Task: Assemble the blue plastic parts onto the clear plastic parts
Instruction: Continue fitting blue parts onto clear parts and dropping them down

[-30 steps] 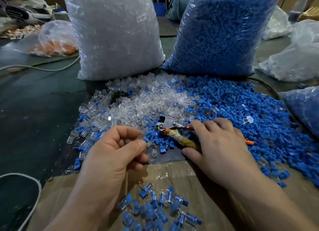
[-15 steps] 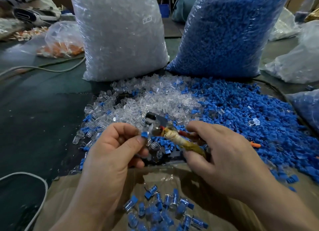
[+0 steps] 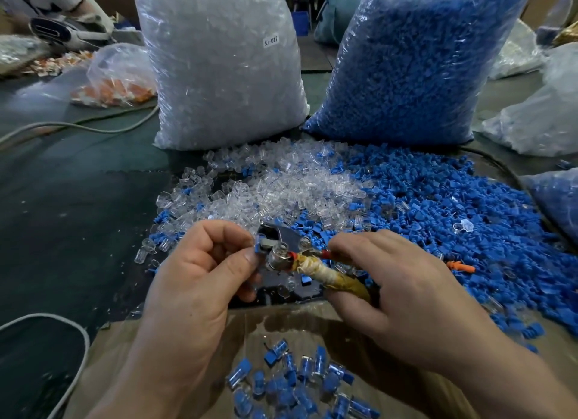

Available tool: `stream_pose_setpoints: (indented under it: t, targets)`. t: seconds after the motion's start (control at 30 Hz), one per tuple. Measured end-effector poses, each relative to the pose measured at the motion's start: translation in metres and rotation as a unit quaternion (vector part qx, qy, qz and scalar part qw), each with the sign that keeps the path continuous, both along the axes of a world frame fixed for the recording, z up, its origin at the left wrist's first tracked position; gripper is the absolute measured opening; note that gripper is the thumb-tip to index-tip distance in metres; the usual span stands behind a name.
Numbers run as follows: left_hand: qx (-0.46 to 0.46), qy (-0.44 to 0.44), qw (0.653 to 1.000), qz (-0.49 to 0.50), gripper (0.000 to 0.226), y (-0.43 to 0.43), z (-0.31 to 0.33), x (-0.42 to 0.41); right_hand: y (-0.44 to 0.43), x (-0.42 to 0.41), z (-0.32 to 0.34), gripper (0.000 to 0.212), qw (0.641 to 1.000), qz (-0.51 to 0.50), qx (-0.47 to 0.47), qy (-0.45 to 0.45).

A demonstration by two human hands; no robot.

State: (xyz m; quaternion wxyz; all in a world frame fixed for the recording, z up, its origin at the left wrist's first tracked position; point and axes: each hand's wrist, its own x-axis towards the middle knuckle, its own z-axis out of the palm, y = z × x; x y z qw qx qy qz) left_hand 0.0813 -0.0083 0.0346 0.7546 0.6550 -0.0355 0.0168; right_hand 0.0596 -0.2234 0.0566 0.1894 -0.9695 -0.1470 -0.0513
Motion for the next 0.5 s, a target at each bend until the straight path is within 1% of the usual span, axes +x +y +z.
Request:
stream_pose_setpoints:
  t: [0.13,0.2,0.3,0.37,0.43,0.5]
  targets:
    - [-0.004,-0.002,1.000,0.005,0.015,0.003,-0.001,-0.001,0.003,0.002,0.003,0.053,1.000,-0.001,-0.026,-0.002]
    - [-0.006,-0.010,1.000,0.011,0.015,0.004,-0.002,0.000,0.005,0.002,0.004,0.051,1.000,-0.006,-0.013,-0.004]
    - [0.022,-0.034,0.999,0.027,0.013,0.004,-0.004,-0.001,0.006,0.000,0.003,0.051,1.000,-0.014,0.013,-0.002]
    - [0.038,-0.036,0.997,0.049,0.014,0.007,-0.006,0.001,0.003,-0.001,0.001,0.051,0.999,-0.037,0.021,-0.014]
    - [0.033,-0.012,0.997,0.065,0.015,0.013,-0.007,0.005,-0.001,0.001,-0.002,0.058,0.997,-0.072,-0.004,-0.024]
    - [0.058,0.031,0.997,0.050,0.024,0.014,-0.010,0.007,-0.006,0.006,-0.005,0.067,0.992,-0.117,-0.054,-0.015]
